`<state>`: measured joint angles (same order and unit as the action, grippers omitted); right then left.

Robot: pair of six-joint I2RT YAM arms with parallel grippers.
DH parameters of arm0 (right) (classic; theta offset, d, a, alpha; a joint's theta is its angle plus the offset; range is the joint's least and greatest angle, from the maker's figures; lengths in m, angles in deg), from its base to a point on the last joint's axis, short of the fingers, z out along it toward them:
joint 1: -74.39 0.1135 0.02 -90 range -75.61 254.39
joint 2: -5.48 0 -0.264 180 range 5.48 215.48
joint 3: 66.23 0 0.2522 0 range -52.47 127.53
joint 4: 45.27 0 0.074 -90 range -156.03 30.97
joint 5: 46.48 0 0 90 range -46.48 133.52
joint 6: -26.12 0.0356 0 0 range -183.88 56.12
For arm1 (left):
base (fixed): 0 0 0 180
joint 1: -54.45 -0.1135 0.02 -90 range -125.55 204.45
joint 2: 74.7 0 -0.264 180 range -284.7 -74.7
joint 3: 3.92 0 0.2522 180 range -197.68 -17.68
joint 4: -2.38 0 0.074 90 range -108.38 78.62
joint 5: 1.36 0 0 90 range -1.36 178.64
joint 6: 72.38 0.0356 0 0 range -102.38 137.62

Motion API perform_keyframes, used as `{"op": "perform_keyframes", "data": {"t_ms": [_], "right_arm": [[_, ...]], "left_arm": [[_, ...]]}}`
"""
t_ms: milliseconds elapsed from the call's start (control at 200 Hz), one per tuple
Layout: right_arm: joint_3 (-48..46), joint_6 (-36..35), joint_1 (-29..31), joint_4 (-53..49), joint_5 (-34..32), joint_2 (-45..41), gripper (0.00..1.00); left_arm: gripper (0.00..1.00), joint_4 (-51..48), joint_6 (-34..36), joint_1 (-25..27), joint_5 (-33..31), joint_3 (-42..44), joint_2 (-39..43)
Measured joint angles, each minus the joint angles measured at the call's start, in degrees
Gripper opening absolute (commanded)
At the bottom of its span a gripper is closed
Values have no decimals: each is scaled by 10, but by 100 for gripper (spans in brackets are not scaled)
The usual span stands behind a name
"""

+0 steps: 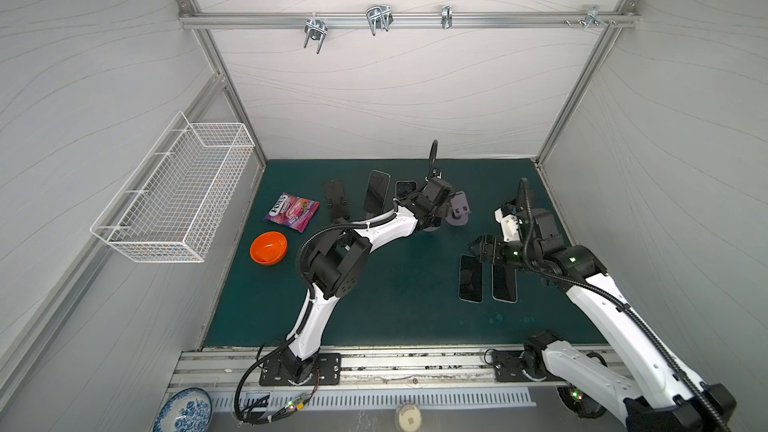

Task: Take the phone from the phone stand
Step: 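Close the left gripper on the pink frame and lift it off the lilac stand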

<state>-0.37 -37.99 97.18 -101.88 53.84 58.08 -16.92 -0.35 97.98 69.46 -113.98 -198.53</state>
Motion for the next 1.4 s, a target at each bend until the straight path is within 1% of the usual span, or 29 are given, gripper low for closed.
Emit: {"op": "perform_keyframes", "data": {"t_ms": [755, 1400], "right_arm": [[0, 0, 0, 0, 0, -1, 82], [6, 3, 0, -1, 8, -4, 81]], "left_arm": [[67, 14, 3, 0, 2, 17, 9], [67, 16, 7, 0, 13, 59, 43]]}}
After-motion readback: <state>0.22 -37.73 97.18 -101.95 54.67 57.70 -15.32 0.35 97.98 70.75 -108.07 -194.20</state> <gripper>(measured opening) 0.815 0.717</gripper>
